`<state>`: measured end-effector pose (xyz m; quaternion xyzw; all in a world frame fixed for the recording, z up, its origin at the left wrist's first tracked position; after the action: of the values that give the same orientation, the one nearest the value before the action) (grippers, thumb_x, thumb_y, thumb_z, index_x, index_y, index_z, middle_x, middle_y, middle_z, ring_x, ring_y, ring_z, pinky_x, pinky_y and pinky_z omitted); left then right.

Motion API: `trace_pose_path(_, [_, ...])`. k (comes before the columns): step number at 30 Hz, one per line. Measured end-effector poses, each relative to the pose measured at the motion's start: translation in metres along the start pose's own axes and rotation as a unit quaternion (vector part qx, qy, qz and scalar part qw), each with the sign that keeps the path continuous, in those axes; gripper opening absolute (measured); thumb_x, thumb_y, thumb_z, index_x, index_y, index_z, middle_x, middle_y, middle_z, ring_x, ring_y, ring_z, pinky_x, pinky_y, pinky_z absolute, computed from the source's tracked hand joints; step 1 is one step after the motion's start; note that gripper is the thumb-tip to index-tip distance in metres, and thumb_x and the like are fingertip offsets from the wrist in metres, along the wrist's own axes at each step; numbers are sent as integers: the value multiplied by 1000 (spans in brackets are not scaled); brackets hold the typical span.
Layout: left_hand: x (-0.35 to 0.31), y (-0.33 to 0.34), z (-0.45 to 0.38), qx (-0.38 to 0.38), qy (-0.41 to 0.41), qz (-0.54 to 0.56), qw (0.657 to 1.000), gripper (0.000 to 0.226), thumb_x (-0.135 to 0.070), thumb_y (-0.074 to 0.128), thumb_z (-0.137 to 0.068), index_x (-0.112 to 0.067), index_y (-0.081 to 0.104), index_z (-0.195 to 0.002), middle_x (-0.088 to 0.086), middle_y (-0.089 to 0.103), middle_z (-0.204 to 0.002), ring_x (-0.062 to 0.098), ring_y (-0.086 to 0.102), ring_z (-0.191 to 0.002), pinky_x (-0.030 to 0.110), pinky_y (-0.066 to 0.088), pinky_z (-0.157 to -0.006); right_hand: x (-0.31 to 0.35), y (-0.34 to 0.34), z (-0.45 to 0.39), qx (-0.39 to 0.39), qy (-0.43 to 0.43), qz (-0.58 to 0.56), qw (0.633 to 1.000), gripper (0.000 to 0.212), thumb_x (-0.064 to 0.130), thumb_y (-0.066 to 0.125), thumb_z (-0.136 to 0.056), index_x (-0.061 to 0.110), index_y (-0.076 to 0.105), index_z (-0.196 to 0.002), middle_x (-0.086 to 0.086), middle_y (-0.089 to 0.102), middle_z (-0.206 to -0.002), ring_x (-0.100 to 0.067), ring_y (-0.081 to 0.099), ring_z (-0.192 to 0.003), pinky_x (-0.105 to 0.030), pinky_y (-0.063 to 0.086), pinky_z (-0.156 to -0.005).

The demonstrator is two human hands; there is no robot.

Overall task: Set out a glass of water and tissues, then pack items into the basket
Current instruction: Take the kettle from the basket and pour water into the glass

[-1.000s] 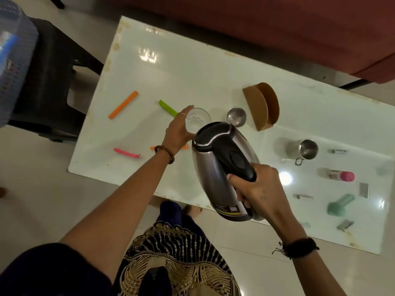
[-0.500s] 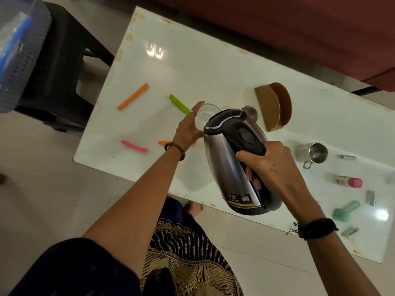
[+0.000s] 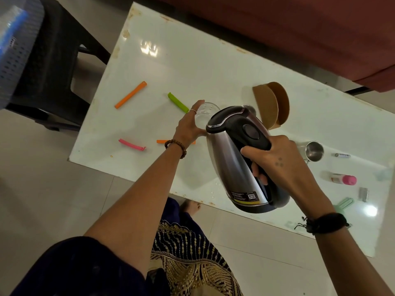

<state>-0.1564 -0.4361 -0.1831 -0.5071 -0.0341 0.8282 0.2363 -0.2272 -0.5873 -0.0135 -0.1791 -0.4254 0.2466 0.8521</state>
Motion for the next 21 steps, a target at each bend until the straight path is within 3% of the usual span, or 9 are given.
trace_pose_path(10, [-4,1,-2,14,0,-1,1000,90,-11,78,-69,-20,27,-143,4,43,-143,24,38,-133,37,32,-111,0,1,9,-1,17,-10,1000,29,16,60,-77,13,52,-49,-2,50,-34,-8,42,-27,-13,44,-37])
trace_pose_path(21, [-5,-1,-7,45,-1,-14,999,94,-5,79,-66,-19,27,-143,3,43,-144,24,37,-133,35,33,-109,-8,3,13,-8,11,4,1000,33,14,58,-83,8,52,-51,4,50,-28,-7,44,-26,-8,42,-39])
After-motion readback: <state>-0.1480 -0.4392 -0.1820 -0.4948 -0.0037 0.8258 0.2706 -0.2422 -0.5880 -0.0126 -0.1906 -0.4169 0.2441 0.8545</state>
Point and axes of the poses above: each hand's wrist, its own z-axis away from the middle knuckle, its own y-axis out of the palm, x = y × z, the point moved 5 cm from there along -z, towards the middle knuckle
